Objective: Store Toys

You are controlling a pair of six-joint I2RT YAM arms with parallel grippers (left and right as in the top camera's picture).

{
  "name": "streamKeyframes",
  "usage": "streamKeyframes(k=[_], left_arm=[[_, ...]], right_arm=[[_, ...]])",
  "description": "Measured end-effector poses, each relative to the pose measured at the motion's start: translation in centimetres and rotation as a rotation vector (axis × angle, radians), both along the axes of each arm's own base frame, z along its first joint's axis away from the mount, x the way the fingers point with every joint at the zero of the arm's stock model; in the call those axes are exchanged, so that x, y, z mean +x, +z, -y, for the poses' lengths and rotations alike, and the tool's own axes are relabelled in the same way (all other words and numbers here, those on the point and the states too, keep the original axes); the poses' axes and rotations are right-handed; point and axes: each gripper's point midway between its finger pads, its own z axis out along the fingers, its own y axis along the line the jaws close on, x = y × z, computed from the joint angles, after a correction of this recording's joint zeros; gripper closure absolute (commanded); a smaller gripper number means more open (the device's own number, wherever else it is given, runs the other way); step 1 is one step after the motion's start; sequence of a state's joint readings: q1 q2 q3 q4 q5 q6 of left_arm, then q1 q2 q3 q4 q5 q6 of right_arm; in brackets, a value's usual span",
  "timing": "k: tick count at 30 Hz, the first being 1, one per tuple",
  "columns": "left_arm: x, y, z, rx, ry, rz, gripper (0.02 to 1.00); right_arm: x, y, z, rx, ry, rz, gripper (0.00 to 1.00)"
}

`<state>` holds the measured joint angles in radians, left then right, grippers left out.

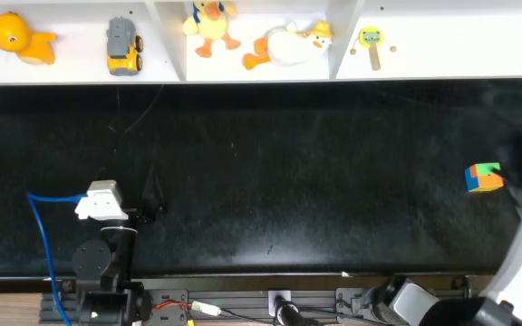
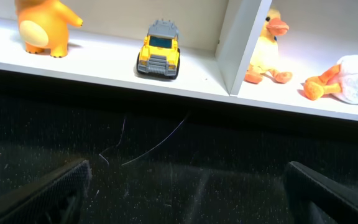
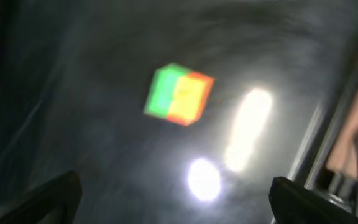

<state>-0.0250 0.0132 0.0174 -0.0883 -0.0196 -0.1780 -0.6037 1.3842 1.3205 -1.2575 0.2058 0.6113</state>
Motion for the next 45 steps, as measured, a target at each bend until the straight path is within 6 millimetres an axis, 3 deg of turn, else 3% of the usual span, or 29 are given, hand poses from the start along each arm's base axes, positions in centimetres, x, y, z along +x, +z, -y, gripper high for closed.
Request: streamKeyframes(k=[4, 8, 13, 21, 27, 31, 38, 45], left_arm=[[0.0, 0.0, 0.0, 0.0, 0.0, 0.0, 0.023], [0.0, 0.0, 0.0, 0.0, 0.0, 0.0, 0.02], [0.0, 0.0, 0.0, 0.0, 0.0, 0.0, 0.02], [0.0, 0.0, 0.0, 0.0, 0.0, 0.0, 0.02], [0.0, 0.0, 0.0, 0.0, 0.0, 0.0, 0.02], [0.0, 0.0, 0.0, 0.0, 0.0, 0.0, 0.02], [0.0, 0.0, 0.0, 0.0, 0.0, 0.001, 0.02], [0.0, 0.0, 0.0, 0.0, 0.0, 0.0, 0.02]], right_arm=[[-2.8, -2.2, 2.9, 0.032, -0.171, 0.019, 0.003], [-3.7, -5.1, 3.5, 0.053, -0.228, 0.031, 0.005], [-2.7, -7.1, 3.6, 0.048, -0.225, 0.077, 0.005], [0.6, -6.9, 3.8, 0.01, -0.186, 0.16, 0.007], [2.3, -10.0, 2.4, 0.072, -0.158, 0.098, 0.003], [2.6, -11.5, 2.0, 0.094, -0.16, 0.061, 0.005], [2.5, -12.0, 2.6, 0.064, -0.173, 0.036, 0.005], [2.1, -15.1, 2.2, 0.105, -0.171, -0.054, 0.003]])
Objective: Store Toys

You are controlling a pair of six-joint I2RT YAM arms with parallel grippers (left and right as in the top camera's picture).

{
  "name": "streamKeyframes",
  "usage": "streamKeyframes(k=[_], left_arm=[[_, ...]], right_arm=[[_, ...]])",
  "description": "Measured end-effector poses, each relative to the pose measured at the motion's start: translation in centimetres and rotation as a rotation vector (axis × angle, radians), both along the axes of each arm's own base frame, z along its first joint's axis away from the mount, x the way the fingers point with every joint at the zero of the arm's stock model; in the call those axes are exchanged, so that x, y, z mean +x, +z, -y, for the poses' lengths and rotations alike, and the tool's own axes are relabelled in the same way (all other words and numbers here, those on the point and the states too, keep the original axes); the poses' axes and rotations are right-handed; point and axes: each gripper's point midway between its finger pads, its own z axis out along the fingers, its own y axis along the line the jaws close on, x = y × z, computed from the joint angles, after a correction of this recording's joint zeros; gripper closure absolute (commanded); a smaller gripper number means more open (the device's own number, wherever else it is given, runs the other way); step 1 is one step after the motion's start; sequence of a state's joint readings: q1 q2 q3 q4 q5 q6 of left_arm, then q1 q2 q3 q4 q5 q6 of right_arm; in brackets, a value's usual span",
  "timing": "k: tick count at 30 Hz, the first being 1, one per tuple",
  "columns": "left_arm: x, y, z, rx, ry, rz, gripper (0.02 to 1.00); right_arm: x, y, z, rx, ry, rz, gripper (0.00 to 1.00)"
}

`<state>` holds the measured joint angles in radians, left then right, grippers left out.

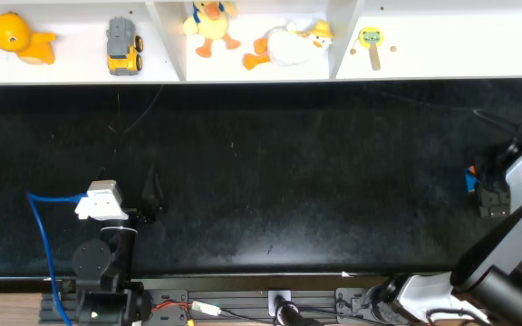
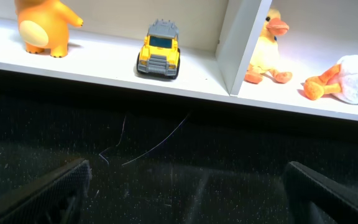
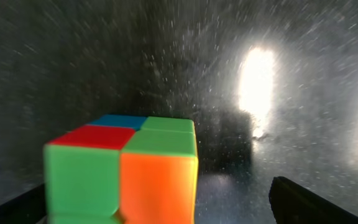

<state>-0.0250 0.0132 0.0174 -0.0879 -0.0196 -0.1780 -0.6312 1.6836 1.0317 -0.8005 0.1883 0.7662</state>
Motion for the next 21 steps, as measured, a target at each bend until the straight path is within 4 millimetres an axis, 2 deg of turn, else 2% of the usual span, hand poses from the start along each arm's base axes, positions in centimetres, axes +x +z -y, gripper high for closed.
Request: streamKeyframes(k=[8, 15, 21], left_arm=[[0.0, 0.0, 0.0, 0.0, 0.0, 0.0, 0.02], [0.0, 0.0, 0.0, 0.0, 0.0, 0.0, 0.02], [0.0, 0.0, 0.0, 0.0, 0.0, 0.0, 0.02]], right_arm=[[0.8, -0.3, 0.7, -0.031, 0.026, 0.009, 0.042], [1.1, -0.1, 1.4, -0.067, 0.043, 0.014, 0.202], [1.4, 0.0, 1.5, -0.075, 0.049, 0.022, 0.299]])
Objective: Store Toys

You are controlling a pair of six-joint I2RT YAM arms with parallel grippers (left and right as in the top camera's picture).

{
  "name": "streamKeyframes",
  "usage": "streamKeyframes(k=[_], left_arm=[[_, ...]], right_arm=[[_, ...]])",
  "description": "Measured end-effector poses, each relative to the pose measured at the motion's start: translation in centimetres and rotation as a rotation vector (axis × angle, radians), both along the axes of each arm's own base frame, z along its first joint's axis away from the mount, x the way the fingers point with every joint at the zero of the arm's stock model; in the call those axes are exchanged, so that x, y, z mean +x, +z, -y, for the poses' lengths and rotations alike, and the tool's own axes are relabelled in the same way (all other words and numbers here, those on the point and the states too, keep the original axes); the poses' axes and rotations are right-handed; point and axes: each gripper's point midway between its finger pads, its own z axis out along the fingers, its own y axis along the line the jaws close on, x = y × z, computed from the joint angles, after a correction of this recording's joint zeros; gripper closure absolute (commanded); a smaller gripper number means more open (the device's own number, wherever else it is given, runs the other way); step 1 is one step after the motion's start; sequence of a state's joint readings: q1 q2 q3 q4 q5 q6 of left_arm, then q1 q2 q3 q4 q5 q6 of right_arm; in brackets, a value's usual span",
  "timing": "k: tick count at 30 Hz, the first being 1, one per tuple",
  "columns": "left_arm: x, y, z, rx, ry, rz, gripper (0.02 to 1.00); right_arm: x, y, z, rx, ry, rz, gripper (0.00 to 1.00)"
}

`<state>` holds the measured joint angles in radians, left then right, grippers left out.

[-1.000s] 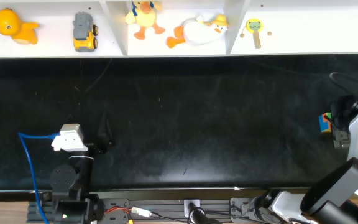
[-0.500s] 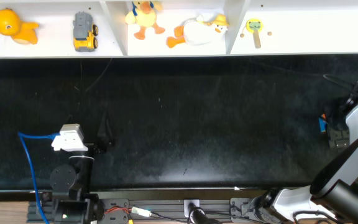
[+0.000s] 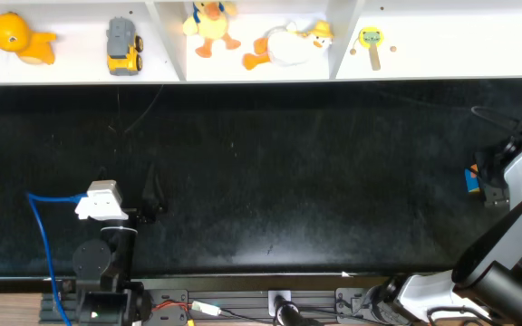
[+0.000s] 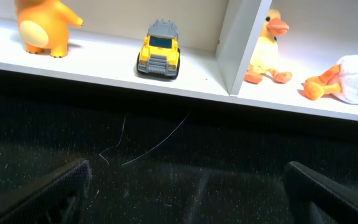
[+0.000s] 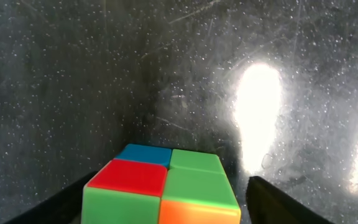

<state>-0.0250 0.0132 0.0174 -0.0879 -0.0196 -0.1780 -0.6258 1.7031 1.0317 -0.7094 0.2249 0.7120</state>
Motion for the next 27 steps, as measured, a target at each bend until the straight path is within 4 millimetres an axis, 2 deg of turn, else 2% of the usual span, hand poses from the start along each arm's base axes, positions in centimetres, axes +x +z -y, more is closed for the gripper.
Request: streamKeyframes(k=[18, 22, 27], left_arm=[[0.0, 0.0, 0.0, 0.0, 0.0, 0.0, 0.02], [0.0, 0.0, 0.0, 0.0, 0.0, 0.0, 0.02], [0.0, 0.0, 0.0, 0.0, 0.0, 0.0, 0.02]], right_arm=[[0.0, 0.0, 0.1, -0.005, 0.018, -0.004, 0.527], [-0.3, 0.1, -0.2, 0.004, 0.053, -0.031, 0.649], [-1.3, 1.2, -0.9, 0.052, 0.11, -0.109, 0.877]])
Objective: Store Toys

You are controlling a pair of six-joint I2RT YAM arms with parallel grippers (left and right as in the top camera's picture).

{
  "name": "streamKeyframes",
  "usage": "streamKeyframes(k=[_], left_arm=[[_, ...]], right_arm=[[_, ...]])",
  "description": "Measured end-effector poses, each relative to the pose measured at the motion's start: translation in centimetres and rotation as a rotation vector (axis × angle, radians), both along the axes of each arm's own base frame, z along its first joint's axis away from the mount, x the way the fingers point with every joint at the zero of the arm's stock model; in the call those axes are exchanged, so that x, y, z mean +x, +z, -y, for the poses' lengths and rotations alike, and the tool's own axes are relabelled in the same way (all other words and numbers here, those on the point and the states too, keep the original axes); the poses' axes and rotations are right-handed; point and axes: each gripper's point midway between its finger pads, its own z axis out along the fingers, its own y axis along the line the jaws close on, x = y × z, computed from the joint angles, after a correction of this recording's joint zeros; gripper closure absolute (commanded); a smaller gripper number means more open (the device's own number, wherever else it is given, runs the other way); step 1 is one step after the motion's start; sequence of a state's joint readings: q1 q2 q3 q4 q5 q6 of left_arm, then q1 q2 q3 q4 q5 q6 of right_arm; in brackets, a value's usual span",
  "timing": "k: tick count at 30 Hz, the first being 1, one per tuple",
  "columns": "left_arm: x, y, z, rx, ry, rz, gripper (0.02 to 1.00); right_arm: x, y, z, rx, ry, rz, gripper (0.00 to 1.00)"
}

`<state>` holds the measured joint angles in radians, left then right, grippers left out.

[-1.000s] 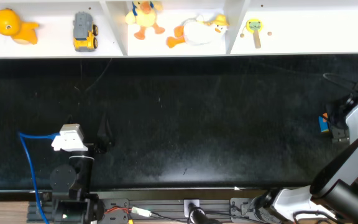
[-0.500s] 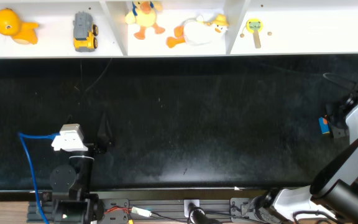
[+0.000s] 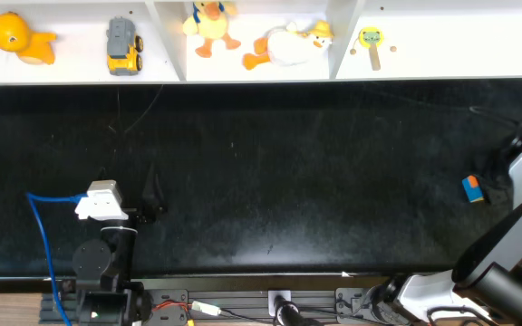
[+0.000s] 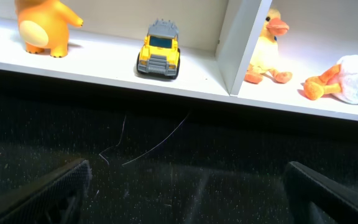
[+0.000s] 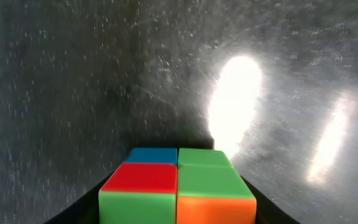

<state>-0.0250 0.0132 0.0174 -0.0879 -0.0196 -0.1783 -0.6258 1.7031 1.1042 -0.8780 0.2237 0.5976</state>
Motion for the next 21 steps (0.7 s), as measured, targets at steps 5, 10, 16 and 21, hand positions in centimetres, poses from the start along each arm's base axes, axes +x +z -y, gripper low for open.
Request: streamKeyframes(k=[5, 10, 16, 21], left_arm=[[0.0, 0.0, 0.0, 0.0, 0.0, 0.0, 0.02], [0.0, 0.0, 0.0, 0.0, 0.0, 0.0, 0.02], [0.0, 0.0, 0.0, 0.0, 0.0, 0.0, 0.02], [0.0, 0.0, 0.0, 0.0, 0.0, 0.0, 0.023]], right_arm=[[1.3, 4.0, 0.5, 0.014, 0.06, 0.005, 0.956], [3.4, 9.0, 0.4, -0.004, 0.188, 0.092, 0.952], [4.5, 14.0, -1.8, -0.116, 0.46, 0.234, 0.952], [4.7, 16.2, -3.4, -0.279, 0.633, 0.399, 0.952]])
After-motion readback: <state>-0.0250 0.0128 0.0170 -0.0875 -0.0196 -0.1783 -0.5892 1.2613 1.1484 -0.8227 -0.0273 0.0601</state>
